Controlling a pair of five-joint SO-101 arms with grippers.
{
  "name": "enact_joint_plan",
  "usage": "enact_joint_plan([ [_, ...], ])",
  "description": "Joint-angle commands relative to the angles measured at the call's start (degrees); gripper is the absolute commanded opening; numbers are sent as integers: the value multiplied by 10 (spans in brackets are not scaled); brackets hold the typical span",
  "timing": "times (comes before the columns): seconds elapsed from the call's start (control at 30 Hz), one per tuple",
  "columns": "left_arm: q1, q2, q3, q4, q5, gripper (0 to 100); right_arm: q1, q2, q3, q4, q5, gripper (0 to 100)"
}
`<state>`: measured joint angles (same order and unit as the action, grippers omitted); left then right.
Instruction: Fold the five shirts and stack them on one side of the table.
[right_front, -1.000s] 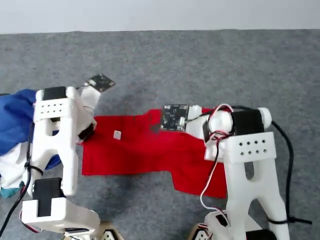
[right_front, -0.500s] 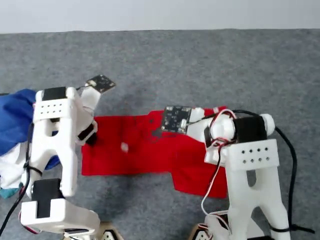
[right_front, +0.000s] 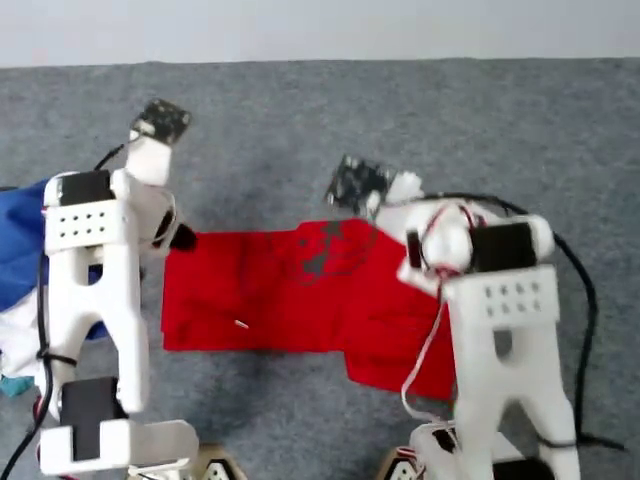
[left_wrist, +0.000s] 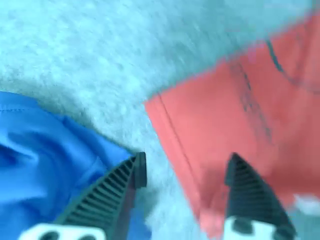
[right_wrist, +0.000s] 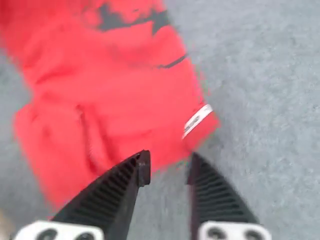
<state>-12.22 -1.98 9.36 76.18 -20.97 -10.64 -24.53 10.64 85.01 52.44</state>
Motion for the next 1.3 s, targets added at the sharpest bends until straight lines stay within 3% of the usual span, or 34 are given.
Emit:
enact_joint_plan([
  [0.0, 4, 37, -20, -80, 84, 133, 6, 89, -15, -107, -66, 13],
  [0.2, 31, 134, -20, -111, 104, 17, 3, 248, -56, -175, -172, 10],
  [0.5, 44, 229, -39, -98, 104, 16, 16, 429, -144, -177, -172, 10],
  [0.77, 39, 327, -155, -67, 104, 16, 66, 555, -257, -174, -172, 10],
  [1.27, 3, 367, -356, 55, 103, 16, 82, 589, -301, -173, -171, 9],
])
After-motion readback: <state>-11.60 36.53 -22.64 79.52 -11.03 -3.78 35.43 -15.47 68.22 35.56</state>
